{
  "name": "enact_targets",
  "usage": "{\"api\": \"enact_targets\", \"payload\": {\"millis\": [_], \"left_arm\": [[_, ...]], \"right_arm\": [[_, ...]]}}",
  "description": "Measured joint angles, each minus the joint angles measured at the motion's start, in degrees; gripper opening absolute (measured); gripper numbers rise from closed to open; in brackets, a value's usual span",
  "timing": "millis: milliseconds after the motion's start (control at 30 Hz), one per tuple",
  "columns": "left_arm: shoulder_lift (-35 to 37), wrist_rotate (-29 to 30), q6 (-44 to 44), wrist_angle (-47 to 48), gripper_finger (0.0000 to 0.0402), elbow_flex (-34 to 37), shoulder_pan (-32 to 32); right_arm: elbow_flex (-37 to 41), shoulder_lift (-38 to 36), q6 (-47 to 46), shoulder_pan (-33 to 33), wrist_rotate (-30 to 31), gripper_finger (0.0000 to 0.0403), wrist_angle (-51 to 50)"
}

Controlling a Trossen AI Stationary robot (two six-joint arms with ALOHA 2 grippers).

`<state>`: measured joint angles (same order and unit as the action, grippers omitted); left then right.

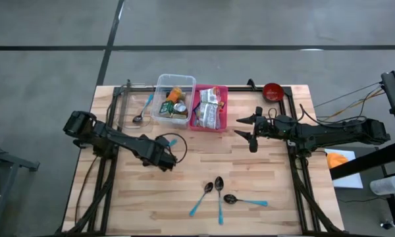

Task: Pick & Place Food Item
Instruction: Put the blue spoon into the left transparent bin

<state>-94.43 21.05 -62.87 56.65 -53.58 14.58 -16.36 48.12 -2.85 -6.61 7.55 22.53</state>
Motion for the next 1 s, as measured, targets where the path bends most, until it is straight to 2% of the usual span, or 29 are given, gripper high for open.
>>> {"api": "enact_targets", "payload": {"millis": [200, 467, 867, 1000], "left_arm": [[0.0, -2.7, 4.3, -0.8, 0.0192, 2.0, -0.1], [0.0, -5.1, 4.6, -4.6, 0.0226, 4.9, -0.1], [0.5, -5.2, 5.9, -8.7, 0.0228, 7.4, -0.6], [1.2, -5.3, 5.9, -9.2, 0.0213, 7.6, -0.6]], "right_arm": [[0.0, 0.0, -0.1, 0.0, 0.0, 0.0235, 0.0], [0.0, 0.0, 0.0, 0.0, 0.0, 0.0235, 0.0], [0.0, 0.0, 0.0, 0.0, 0.0, 0.0235, 0.0], [0.0, 0.0, -0.1, 0.0, 0.0, 0.0235, 0.0]]}}
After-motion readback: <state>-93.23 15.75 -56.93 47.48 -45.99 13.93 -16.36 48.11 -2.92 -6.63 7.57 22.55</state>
